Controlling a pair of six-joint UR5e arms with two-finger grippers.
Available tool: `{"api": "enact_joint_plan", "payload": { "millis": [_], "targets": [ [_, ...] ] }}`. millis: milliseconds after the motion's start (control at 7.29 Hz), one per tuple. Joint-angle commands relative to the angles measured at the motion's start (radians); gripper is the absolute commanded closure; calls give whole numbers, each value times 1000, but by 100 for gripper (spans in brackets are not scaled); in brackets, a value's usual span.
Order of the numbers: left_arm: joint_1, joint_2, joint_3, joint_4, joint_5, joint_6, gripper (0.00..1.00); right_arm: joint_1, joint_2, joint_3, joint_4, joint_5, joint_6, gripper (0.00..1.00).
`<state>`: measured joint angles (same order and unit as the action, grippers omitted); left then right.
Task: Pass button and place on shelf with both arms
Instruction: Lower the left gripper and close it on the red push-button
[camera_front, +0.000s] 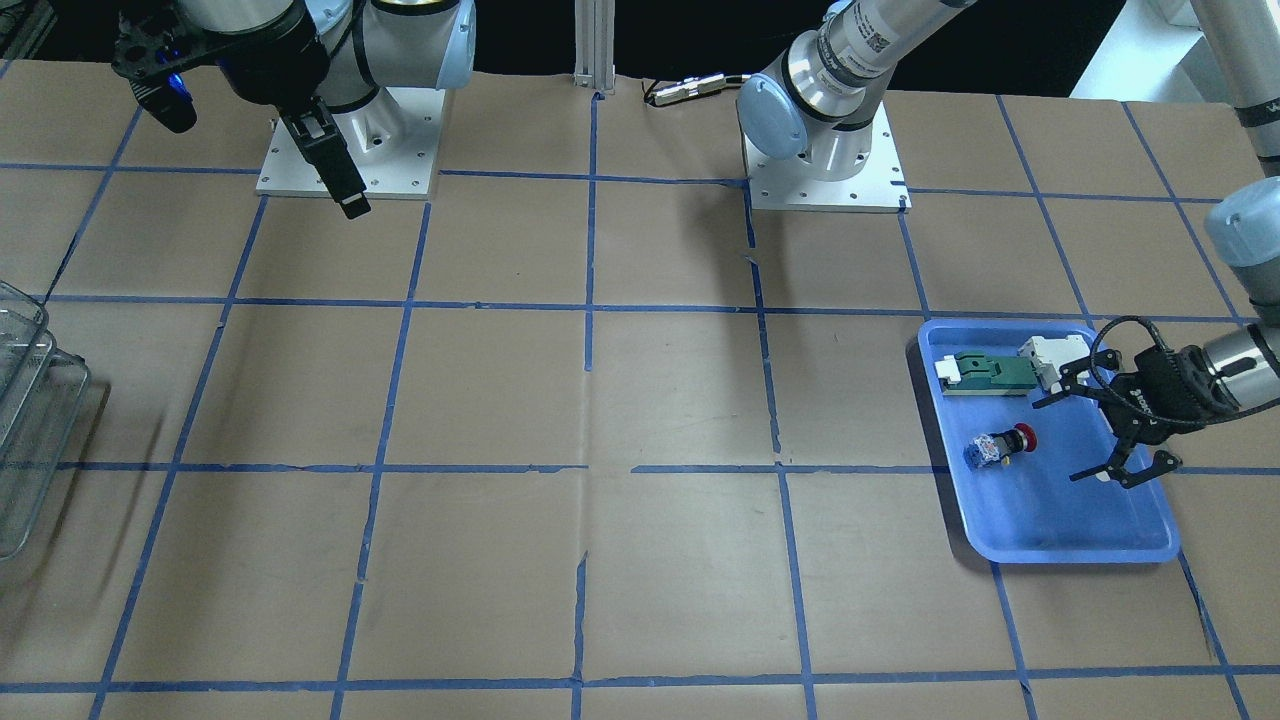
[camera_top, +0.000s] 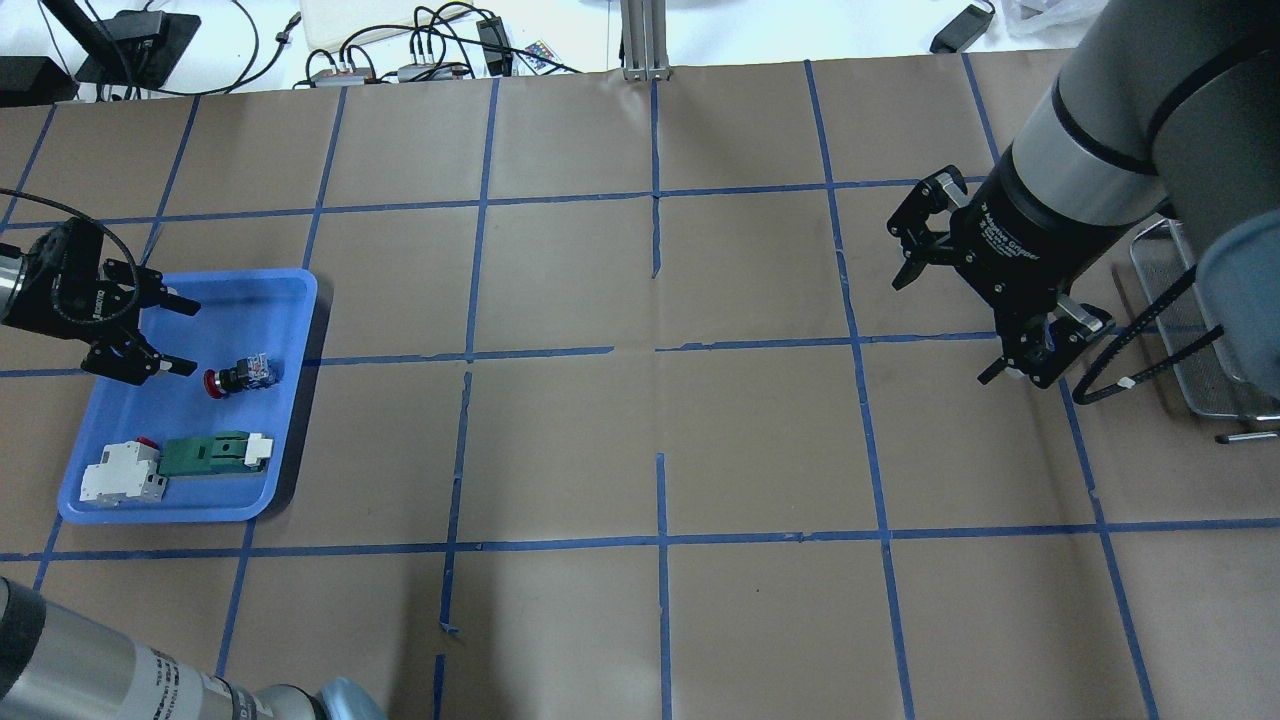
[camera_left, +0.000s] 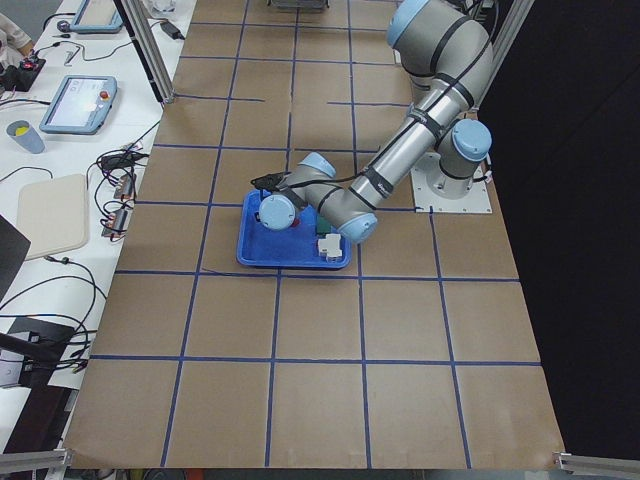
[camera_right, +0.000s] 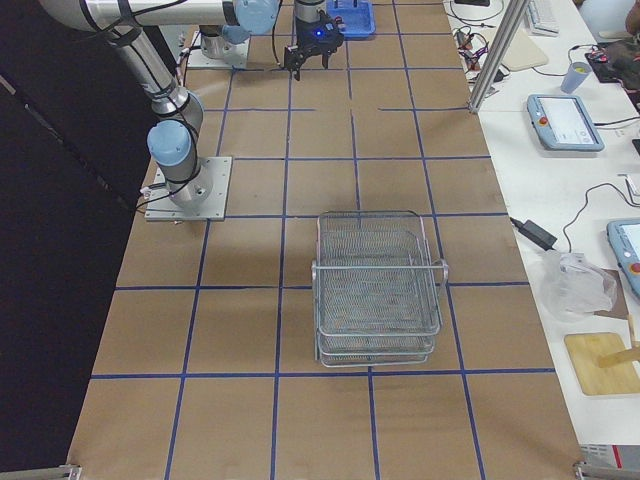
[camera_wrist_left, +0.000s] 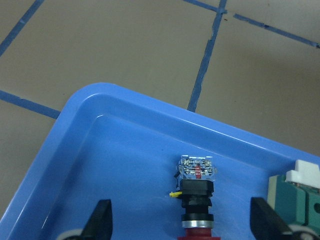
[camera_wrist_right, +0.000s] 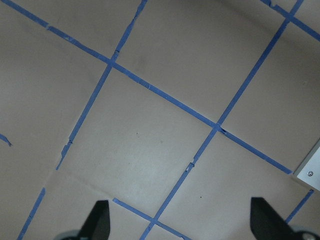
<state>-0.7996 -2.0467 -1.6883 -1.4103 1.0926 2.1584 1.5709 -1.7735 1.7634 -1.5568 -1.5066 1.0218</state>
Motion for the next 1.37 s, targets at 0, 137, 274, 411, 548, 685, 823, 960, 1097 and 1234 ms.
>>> {"api": "enact_joint_plan", "payload": {
  "millis": [0, 137, 274, 411, 548, 685, 823, 960, 1097, 1234],
  "targets": [
    [39, -35, -37, 2, -16, 103, 4, -6, 3, 4, 9, 2, -12, 0],
    [39, -58, -47, 5, -25, 126, 4, -6, 6, 8, 33, -10, -20, 0],
    [39, -75, -47, 5, -22, 199, 5, -6, 6, 14, 38, -11, -17, 0],
    [40, -81, -38, 4, -20, 218, 6, -6, -1, 14, 29, -11, -20, 0],
    [40, -87, -44, 4, -25, 228, 7, -6, 0, 14, 23, -11, -20, 0],
    [40, -95, -31, 4, -26, 242, 17, -6, 0, 14, 17, -15, -19, 0],
    [40, -95, -34, 2, -30, 241, 28, -6, 2, 14, 15, -12, -6, 0],
    [42, -95, -30, 4, -28, 242, 56, -6, 5, 14, 12, -12, -6, 0],
    [42, -95, -28, 5, -28, 242, 74, -6, 6, 14, 11, -11, -6, 0],
    [42, -95, -27, 5, -30, 242, 91, -6, 6, 13, 9, -12, -5, 0]
  ]
}}
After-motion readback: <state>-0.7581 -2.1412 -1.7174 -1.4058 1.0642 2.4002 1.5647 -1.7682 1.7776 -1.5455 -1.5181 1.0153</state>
